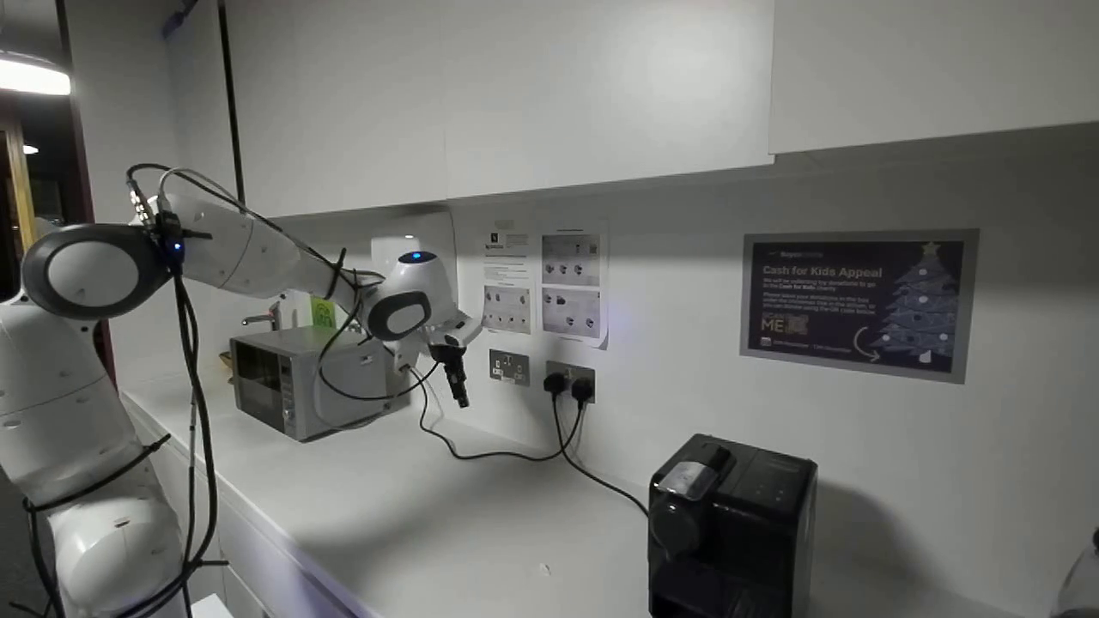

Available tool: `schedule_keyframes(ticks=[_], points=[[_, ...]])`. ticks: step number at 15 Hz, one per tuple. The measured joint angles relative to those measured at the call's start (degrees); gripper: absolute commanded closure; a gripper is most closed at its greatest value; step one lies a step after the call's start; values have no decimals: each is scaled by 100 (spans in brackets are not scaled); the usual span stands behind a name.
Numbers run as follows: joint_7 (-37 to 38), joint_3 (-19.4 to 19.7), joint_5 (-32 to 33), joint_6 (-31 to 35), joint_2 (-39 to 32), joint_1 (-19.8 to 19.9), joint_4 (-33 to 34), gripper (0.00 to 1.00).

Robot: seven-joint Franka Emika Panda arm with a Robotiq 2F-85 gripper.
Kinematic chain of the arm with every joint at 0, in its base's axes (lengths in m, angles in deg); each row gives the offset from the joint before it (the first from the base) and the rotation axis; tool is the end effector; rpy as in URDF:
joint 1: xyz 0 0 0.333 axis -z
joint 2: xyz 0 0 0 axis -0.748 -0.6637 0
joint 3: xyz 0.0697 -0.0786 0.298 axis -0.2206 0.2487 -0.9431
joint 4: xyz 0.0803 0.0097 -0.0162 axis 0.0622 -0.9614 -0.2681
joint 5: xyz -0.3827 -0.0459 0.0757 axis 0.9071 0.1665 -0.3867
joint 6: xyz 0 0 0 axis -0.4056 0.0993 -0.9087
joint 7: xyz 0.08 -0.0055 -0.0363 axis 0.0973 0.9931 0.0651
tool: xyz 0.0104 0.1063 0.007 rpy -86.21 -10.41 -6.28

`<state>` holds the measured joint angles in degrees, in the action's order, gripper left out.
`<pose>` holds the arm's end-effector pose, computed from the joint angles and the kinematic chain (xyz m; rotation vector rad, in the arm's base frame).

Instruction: Flip the switch on the wall

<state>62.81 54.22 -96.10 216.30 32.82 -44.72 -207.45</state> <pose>0.5106 -0.0370 0.5029 -2.6562 0.9774 -0.5212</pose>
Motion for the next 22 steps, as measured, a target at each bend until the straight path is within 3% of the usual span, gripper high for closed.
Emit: schedule_keyframes(ticks=[4, 5, 8, 11, 16, 17, 19, 22], points=[[540, 134, -166, 744, -310, 146, 319, 2], [704, 152, -167, 954, -390, 181, 389, 20], [1265, 190, -146, 1662, -664, 292, 569, 37], [1777, 234, 1, 2231, -954, 418, 714, 62], [2546, 321, 520, 2598, -1362, 559, 1001, 99], [2663, 342, 599, 2599, -1426, 560, 1072, 81], [2756, 346, 628, 2599, -1524, 557, 1174, 97], [2764, 346, 628, 2599, -1579, 551, 1234, 98]])
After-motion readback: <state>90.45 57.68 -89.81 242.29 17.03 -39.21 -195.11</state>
